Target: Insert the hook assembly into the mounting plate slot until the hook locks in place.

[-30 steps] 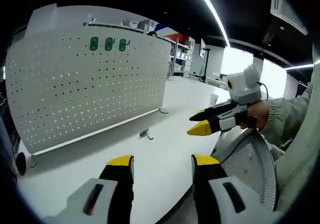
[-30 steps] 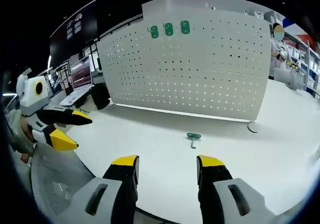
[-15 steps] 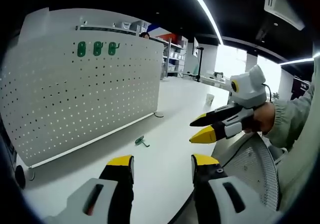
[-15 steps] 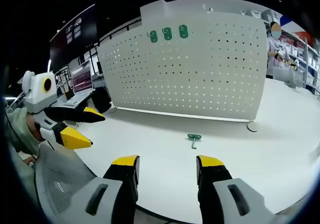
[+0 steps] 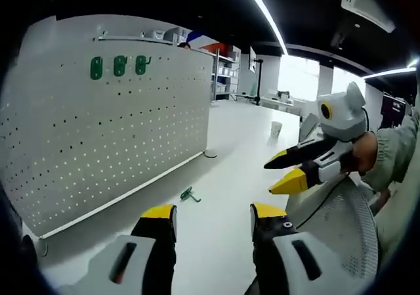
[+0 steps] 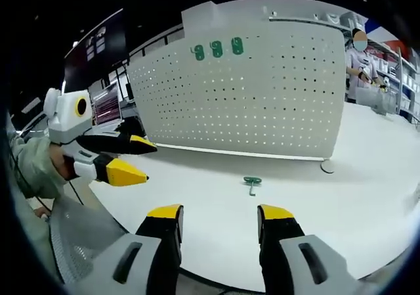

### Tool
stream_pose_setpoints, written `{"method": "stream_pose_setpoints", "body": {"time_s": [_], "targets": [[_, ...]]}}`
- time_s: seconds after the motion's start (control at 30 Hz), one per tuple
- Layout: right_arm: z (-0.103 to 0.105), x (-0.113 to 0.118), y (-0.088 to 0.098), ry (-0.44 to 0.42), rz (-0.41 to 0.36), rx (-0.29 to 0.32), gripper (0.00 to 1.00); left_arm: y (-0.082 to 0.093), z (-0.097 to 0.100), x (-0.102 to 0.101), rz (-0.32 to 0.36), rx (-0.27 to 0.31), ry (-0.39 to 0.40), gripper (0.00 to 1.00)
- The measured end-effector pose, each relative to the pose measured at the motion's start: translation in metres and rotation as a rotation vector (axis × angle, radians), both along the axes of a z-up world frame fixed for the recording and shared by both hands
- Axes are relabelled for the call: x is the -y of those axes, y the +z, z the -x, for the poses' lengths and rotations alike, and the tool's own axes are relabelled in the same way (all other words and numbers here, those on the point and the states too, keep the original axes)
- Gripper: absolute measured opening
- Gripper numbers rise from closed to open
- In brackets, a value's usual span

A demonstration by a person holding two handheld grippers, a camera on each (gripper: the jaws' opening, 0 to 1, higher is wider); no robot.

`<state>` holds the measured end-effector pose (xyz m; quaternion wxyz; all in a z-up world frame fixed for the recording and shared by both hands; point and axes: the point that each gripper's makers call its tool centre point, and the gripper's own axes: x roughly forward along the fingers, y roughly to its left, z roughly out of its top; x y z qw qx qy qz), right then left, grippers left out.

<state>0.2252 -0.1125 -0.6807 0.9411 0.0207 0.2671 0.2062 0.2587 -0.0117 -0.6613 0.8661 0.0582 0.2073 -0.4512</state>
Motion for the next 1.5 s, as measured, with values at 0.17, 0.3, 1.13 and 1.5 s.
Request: {"method": "stream_pose_setpoints", "body": {"time_s": [0.17,0.3,1.13,1.5], "targets": [[0.001,0.003,-0.001,-0.011,-0.008,-0.003,0.44,0.000,-0.009,0.008,-0.004,0.006,-0.015,0.47],[0.001,0.006,-0.001,-0.023,-0.012,-0.006,0.44,-0.001,-0.016,0.015,-0.010,0.011,-0.029,0.47],[0.001,0.007,0.001,-0.036,-0.012,-0.015,0.43,-0.032,-0.067,0.039,-0.120,0.046,-0.116,0.44],[-0.002,0.006,0.007,-0.042,-0.037,-0.012,0.43,-0.049,-0.094,0.052,-0.158,0.053,-0.147,0.39]]}}
